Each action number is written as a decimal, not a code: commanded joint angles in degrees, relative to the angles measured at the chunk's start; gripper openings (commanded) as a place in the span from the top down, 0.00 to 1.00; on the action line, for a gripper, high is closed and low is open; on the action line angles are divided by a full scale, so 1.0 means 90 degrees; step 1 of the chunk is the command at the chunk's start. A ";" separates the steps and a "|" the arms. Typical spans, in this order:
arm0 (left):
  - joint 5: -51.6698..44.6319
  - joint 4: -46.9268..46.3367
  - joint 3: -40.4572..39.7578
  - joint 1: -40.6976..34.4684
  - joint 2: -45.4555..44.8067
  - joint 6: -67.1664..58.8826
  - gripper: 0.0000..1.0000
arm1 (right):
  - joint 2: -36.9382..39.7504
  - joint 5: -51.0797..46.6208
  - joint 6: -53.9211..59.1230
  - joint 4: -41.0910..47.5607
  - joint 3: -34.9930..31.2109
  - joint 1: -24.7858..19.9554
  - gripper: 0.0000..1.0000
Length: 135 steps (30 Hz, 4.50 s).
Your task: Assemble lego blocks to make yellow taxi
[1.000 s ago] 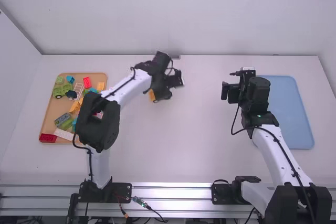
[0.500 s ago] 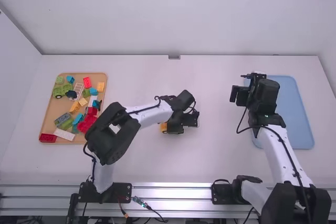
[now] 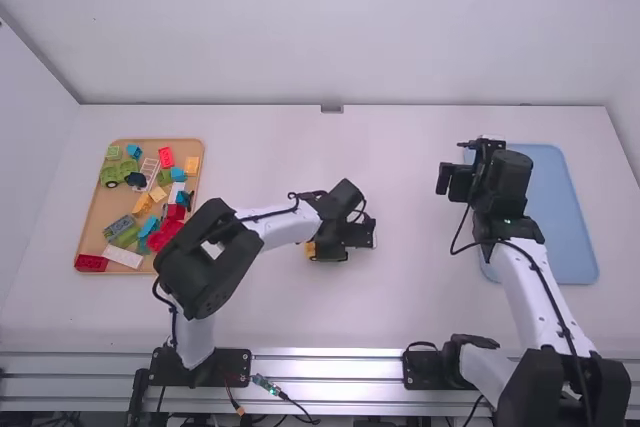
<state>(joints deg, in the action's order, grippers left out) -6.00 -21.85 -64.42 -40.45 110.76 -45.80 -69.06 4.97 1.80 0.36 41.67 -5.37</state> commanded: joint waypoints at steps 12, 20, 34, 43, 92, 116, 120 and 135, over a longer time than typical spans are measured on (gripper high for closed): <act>-0.0551 -0.0255 -0.0085 0.0046 -0.0257 0.0005 0.01 | 0.0033 0.0015 -0.0036 -0.0010 0.0233 0.0007 0.01; 0.0046 -0.0522 -0.0359 0.0041 -0.1408 -0.0483 0.01 | 0.0033 0.0012 -0.0034 -0.0012 0.0233 0.0032 0.01; 0.0481 -0.0964 -0.0352 0.2067 -0.3598 -0.0169 0.01 | 0.0033 0.0019 -0.0036 -0.0012 0.0233 0.0027 0.01; -0.0661 0.0593 -0.0355 0.5042 -0.3108 0.2011 0.01 | 0.0033 0.0019 -0.0056 -0.0012 0.0233 0.0017 0.01; -0.0061 -0.2220 -0.3951 0.6530 0.1960 0.3469 0.32 | 0.0033 0.0015 -0.0053 0.0010 0.0233 0.0019 0.01; -0.0041 -0.1559 -0.3626 0.6518 0.2053 0.3294 0.46 | 0.0033 0.0015 -0.0034 0.0061 0.0231 0.0019 0.01; -0.0058 -0.1520 -0.3626 0.6540 0.2053 0.3286 0.46 | 0.0033 0.0015 -0.0036 0.0061 0.0231 0.0017 0.01; 0.0410 -0.1107 -0.3147 0.6494 0.2055 0.3313 0.49 | 0.0033 0.0015 -0.0036 0.0056 0.0231 0.0019 0.01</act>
<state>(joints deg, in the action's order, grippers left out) -3.42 -31.97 -94.00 18.26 127.81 -15.70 -69.06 4.99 1.63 0.99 41.67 -5.37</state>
